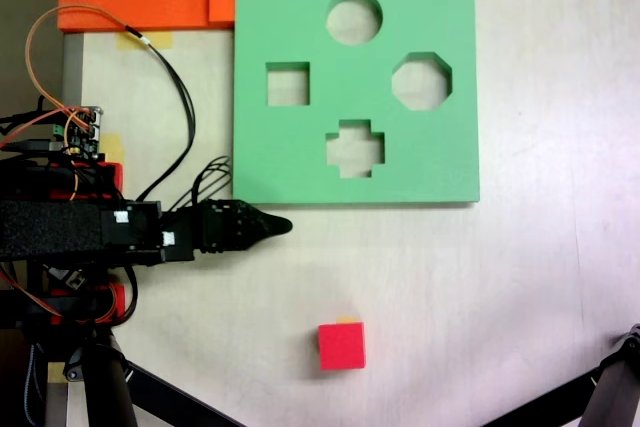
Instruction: Put the square block into the corresponding hole
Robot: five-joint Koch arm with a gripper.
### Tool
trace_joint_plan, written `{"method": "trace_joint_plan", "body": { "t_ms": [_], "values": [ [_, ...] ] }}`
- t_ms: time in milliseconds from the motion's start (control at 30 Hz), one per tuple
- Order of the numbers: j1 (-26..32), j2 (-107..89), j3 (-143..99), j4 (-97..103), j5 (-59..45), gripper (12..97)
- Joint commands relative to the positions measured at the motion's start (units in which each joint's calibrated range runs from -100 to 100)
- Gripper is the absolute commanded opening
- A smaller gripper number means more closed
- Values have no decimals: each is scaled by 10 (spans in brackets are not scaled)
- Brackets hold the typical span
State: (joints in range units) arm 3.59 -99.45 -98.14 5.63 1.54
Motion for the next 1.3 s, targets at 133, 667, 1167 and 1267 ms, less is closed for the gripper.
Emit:
{"method": "trace_joint_plan", "body": {
  "t_ms": [133,667,1167,1267],
  "values": [
    [7,-5,-19,-33,-1,502],
    [4,-5,-19,-33,4,479],
    [-159,-5,-19,33,226,468],
    [-172,-5,-19,26,252,450]
  ]
}}
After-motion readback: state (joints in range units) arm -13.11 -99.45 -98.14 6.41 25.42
